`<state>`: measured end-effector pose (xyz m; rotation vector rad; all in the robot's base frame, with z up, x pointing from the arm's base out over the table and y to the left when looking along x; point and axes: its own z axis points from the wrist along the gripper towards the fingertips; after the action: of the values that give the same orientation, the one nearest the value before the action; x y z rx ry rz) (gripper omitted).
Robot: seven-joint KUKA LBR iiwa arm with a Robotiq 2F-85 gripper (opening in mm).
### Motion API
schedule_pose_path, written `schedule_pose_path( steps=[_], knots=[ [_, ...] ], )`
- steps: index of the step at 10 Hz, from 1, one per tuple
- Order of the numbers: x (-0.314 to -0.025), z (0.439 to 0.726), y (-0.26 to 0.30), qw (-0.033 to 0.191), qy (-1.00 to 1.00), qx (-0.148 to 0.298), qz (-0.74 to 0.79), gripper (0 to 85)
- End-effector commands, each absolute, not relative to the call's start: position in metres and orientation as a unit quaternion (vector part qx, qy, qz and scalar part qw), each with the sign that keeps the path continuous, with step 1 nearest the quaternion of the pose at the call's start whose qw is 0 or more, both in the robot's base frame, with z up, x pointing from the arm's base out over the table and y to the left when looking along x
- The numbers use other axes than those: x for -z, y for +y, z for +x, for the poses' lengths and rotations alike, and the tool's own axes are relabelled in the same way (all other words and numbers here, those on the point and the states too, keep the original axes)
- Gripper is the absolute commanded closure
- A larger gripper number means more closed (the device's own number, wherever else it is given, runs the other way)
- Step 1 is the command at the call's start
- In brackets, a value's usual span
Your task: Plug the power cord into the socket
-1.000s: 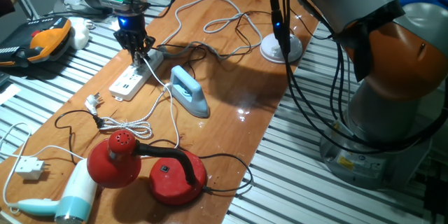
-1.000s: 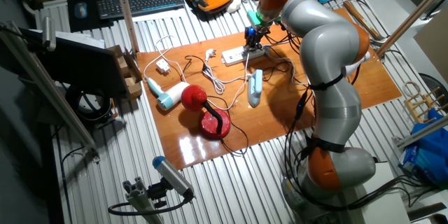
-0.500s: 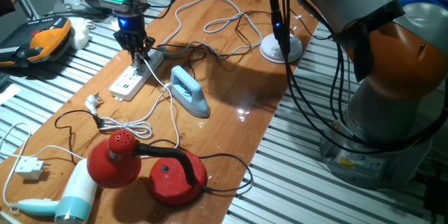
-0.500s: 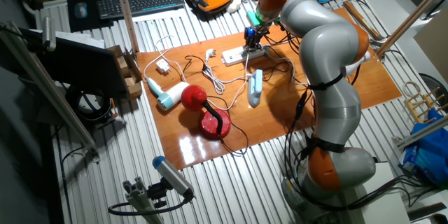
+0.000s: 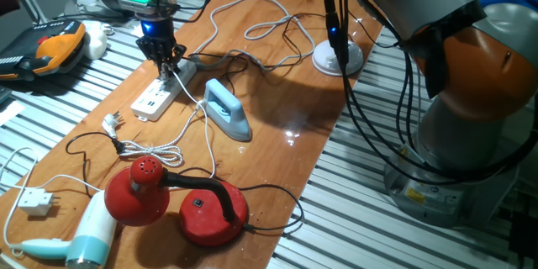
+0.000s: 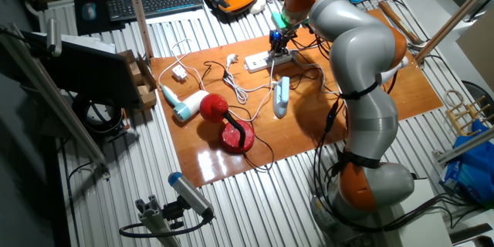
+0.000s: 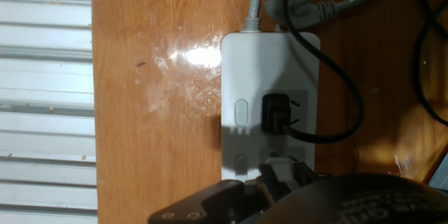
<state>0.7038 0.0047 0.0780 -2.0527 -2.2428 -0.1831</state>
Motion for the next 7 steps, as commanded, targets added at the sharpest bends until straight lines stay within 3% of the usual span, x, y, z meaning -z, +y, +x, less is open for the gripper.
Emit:
schedule_pose_path(
  steps=[1, 7],
  knots=[
    [-0.0786, 0.7041, 0.0046, 0.049, -0.737, 0.059, -0.671, 85.0],
    [-0.0770, 0.7040, 0.0053, 0.054, -0.743, 0.061, -0.664, 85.0]
  ],
)
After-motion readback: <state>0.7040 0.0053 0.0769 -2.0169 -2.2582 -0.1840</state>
